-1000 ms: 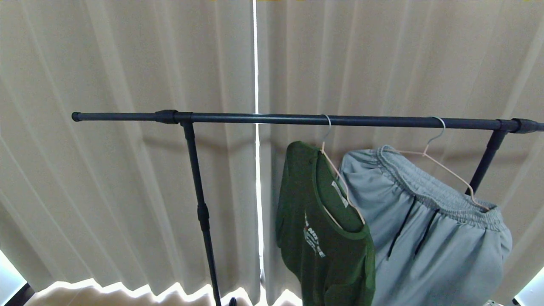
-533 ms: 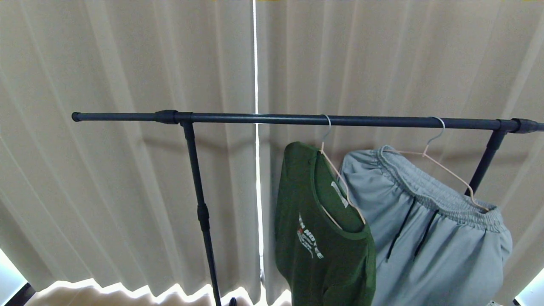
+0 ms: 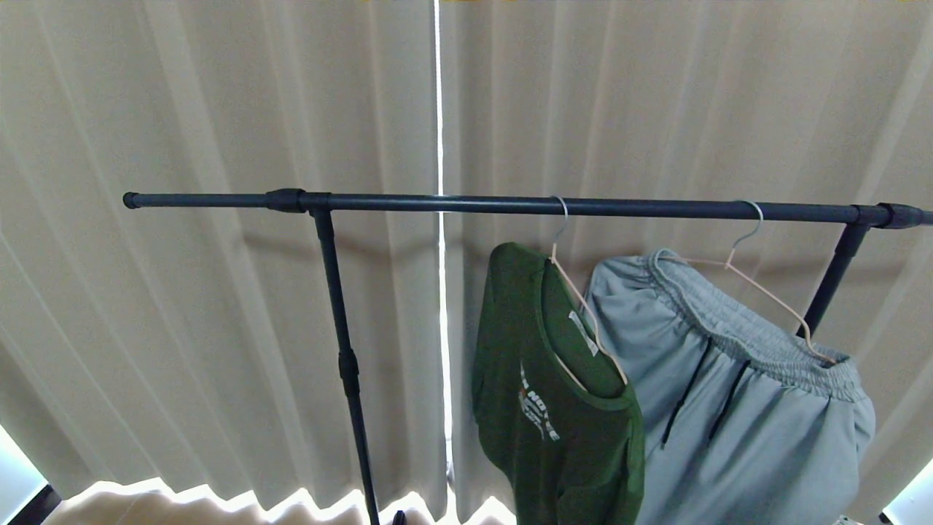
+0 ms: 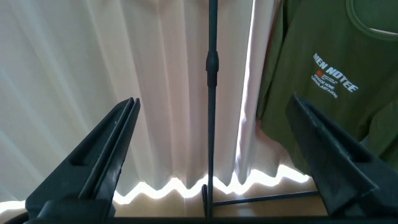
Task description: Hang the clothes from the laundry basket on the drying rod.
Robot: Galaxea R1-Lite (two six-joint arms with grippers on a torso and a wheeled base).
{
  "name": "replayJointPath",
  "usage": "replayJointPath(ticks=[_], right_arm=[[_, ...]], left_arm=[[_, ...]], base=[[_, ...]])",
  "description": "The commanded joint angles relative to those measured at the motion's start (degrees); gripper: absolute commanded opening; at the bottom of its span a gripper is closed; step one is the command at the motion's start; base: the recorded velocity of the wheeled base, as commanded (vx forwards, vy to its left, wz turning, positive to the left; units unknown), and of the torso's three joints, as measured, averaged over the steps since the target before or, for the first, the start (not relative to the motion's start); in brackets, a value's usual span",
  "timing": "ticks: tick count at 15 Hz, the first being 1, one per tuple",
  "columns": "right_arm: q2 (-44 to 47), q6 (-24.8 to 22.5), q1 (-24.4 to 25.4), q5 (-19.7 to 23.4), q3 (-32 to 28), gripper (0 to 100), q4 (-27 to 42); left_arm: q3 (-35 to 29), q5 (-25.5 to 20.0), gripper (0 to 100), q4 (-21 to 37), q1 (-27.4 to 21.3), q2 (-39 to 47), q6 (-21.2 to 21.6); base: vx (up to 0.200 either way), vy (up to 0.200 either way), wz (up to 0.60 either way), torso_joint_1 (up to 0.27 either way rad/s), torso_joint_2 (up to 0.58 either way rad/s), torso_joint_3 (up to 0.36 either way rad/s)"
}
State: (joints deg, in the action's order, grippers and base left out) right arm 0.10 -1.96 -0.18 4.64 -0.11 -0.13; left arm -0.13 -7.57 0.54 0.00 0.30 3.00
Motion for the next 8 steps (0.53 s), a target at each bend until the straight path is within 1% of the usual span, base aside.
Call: replayJointPath(ticks=[1,8], right_arm=[[-0.1,1.08,0.09,0.01,0.11,100,0.05],[-0.1,1.17,0.09,-0.07,0.11,100,0.05]], left_arm=[[-0.04,0.01,100,-0.01,0.0,-0.04,-0.01],[-0.04,0.01,100,-0.01,0.0,-0.04,-0.01]], base=[[0.0,0.0,0.0,0.0,0.0,0.0],[0.0,0.0,0.0,0.0,0.0,0.0]])
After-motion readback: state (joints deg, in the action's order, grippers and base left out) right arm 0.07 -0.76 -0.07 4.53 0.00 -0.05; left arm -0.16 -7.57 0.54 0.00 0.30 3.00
